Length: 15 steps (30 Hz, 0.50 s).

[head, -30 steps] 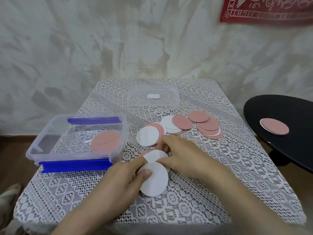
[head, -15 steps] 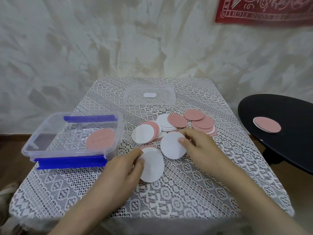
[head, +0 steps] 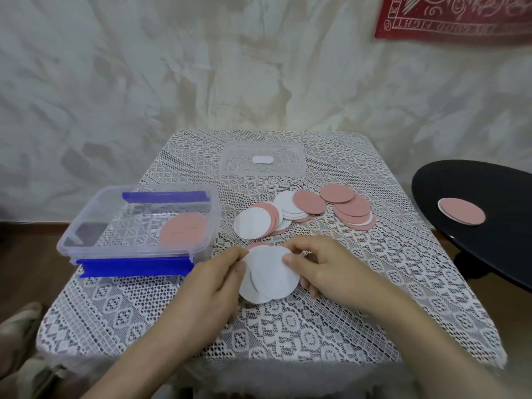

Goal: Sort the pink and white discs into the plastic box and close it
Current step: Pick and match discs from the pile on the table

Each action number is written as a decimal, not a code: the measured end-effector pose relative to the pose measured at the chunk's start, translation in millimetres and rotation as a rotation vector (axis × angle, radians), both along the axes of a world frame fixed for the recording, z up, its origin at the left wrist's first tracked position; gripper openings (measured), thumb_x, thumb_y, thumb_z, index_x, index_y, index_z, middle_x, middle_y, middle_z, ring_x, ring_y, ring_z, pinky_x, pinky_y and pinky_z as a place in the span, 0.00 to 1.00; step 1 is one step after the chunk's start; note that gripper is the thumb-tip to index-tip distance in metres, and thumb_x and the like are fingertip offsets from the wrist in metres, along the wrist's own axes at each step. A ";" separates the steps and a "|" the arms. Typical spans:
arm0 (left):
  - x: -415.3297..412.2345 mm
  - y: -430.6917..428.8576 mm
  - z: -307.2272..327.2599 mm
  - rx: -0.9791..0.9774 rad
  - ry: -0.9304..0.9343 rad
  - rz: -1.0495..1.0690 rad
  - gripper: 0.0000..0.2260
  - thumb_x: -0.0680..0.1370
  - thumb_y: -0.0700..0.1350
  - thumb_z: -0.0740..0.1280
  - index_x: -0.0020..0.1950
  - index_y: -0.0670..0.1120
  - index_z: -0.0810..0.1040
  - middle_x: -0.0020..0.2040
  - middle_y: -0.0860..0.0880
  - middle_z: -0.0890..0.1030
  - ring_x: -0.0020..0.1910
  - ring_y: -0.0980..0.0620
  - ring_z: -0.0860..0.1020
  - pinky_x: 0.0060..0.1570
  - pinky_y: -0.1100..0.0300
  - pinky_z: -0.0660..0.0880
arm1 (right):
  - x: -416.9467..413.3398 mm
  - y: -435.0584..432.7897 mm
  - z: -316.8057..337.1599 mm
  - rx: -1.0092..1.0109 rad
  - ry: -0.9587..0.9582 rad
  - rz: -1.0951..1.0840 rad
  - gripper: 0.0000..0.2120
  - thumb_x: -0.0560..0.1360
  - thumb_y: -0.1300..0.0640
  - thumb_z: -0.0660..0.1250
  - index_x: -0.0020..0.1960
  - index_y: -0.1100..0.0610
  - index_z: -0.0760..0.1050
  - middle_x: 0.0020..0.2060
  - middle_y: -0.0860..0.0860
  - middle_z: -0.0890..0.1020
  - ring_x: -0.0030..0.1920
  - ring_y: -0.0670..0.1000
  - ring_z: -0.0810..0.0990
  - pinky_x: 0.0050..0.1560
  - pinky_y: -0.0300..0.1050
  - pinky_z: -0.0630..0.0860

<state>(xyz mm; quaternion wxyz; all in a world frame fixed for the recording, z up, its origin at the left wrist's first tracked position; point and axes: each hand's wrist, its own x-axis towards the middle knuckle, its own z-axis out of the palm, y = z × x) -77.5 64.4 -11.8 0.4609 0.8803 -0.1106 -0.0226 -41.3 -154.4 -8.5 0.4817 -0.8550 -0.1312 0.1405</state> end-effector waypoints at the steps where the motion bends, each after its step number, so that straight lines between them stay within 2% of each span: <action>1: -0.7 -0.3 1.4 -0.028 0.014 -0.010 0.09 0.85 0.48 0.57 0.51 0.56 0.76 0.28 0.46 0.80 0.24 0.56 0.75 0.29 0.64 0.70 | -0.4 4.3 -0.9 0.008 -0.007 0.020 0.08 0.83 0.55 0.63 0.52 0.46 0.79 0.28 0.38 0.78 0.27 0.43 0.75 0.31 0.39 0.74; 4: -0.2 1.7 1.3 -0.046 0.048 -0.030 0.06 0.83 0.52 0.61 0.56 0.59 0.76 0.30 0.46 0.82 0.26 0.56 0.78 0.29 0.64 0.72 | 0.5 13.9 -4.3 0.034 -0.029 0.049 0.05 0.82 0.55 0.65 0.52 0.51 0.81 0.28 0.38 0.78 0.27 0.44 0.76 0.30 0.40 0.74; 8: 3.1 7.9 -2.7 -0.023 0.081 -0.025 0.07 0.83 0.48 0.63 0.57 0.60 0.75 0.30 0.47 0.81 0.27 0.54 0.79 0.30 0.61 0.73 | 6.3 18.8 -6.6 0.000 -0.055 0.034 0.06 0.81 0.54 0.67 0.51 0.53 0.83 0.29 0.38 0.79 0.27 0.40 0.74 0.31 0.36 0.70; 12: 3.7 13.0 -3.1 0.021 0.059 -0.018 0.08 0.83 0.46 0.62 0.58 0.58 0.76 0.29 0.54 0.80 0.26 0.58 0.76 0.30 0.61 0.72 | 17.2 17.6 -6.4 -0.292 -0.286 -0.026 0.10 0.80 0.47 0.66 0.56 0.47 0.83 0.41 0.42 0.82 0.39 0.41 0.77 0.42 0.41 0.72; 15: 3.6 17.6 -6.0 0.028 0.061 -0.018 0.09 0.83 0.46 0.62 0.57 0.60 0.77 0.29 0.53 0.78 0.27 0.57 0.75 0.35 0.49 0.76 | 21.2 19.8 -4.6 -0.494 -0.315 0.013 0.18 0.77 0.42 0.67 0.64 0.45 0.78 0.53 0.44 0.79 0.52 0.47 0.77 0.54 0.49 0.75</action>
